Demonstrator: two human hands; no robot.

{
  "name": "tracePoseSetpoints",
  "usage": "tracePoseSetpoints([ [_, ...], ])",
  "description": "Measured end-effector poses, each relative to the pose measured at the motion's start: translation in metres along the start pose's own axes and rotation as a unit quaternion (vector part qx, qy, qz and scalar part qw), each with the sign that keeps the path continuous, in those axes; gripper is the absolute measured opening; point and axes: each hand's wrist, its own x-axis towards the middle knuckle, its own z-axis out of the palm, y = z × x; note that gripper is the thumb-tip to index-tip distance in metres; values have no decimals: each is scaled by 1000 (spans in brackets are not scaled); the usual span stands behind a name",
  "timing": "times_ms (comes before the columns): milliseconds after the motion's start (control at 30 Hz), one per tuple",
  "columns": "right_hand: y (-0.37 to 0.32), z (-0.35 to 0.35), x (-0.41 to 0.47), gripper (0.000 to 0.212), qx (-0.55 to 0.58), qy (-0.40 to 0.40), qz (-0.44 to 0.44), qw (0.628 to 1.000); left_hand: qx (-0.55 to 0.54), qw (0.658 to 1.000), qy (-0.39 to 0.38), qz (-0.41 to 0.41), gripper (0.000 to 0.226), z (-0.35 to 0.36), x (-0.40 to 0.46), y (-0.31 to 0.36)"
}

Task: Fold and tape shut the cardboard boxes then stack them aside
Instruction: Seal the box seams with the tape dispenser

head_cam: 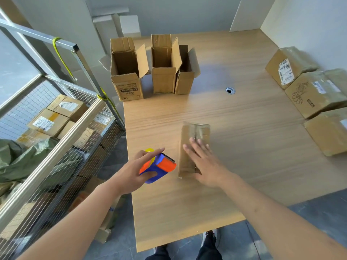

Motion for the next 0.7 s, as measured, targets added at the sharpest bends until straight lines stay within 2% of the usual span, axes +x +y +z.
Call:
tracePoseSetpoints([
  [67, 12, -9, 3, 108, -18, -42, -78, 996, 13, 999, 14, 27, 80, 3, -2, 5],
  [167, 29, -22, 7, 111, -6, -74, -120, 990, 44, 997, 40, 55, 84, 9, -5, 10],
  [233, 34, -33, 3, 89, 154, -72, -116, 979, 53, 995, 60, 61, 86, 15, -7, 15],
  [267, 33, -38, -2, 69, 274, -48, -107, 955, 56, 994, 70, 63, 85, 18, -9, 18],
  [333, 24, -43, -10, 34, 477, 17, -98, 873, 66, 992, 86, 72, 82, 23, -11, 25],
  [367, 19, -45, -15, 27, 526, 36, -95, 844, 68, 990, 93, 75, 80, 26, -11, 31],
  [467, 14, -44, -25, 28, 556, 42, -90, 826, 66, 989, 103, 80, 77, 32, -11, 50],
  [600, 21, -51, -34, 13, 552, 94, -87, 824, 88, 987, 95, 99, 70, 36, -12, 76],
  [700, 25, -57, -43, 10, 562, 123, -84, 813, 76, 988, 94, 97, 78, 37, -12, 93],
])
